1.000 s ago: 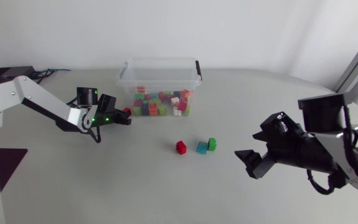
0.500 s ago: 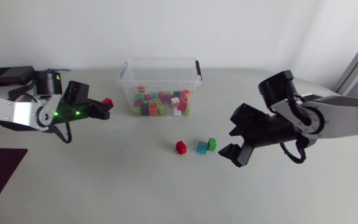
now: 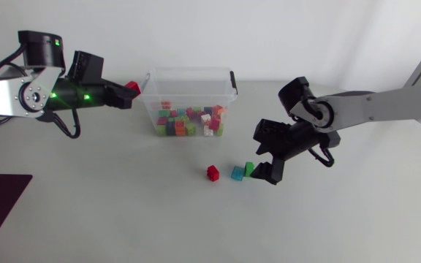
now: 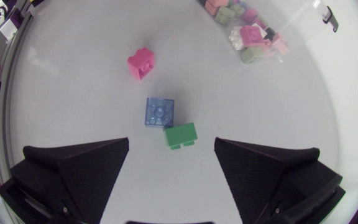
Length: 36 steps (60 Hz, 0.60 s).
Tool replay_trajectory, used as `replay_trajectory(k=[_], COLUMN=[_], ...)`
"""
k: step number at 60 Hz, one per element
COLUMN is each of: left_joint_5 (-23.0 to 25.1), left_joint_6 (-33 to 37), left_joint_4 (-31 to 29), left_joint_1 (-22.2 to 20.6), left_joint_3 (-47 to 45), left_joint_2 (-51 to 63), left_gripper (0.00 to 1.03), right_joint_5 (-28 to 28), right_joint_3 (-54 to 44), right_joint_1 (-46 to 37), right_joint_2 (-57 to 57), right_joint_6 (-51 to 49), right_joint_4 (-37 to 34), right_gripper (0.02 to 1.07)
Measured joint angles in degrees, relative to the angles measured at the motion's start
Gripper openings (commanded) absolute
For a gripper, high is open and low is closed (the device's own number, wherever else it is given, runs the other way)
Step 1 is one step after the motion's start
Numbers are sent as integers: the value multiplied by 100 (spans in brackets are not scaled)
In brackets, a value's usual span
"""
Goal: Place the duplo bricks in the container
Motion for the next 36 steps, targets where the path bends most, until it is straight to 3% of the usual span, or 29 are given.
replay_trajectory(k=[20, 28, 36], left_joint_5=[0, -2, -94], left_joint_6=[-81, -175, -205], left_joint_4=[-192, -212, -212], left_joint_1=[-306, -437, -577], left_joint_3=[1154, 1379, 1565], left_joint_2=[802, 1152, 1449], left_gripper=[24, 24, 24], right_joint_5=[-2, -2, -140], right_joint_3=[739, 911, 962], right_joint_1=[-55, -116, -168], right_joint_2=[1029, 1222, 1390], right_joint_6=[-409, -525, -605], right_joint_4=[-275, -302, -328], right_gripper=[95, 83, 54])
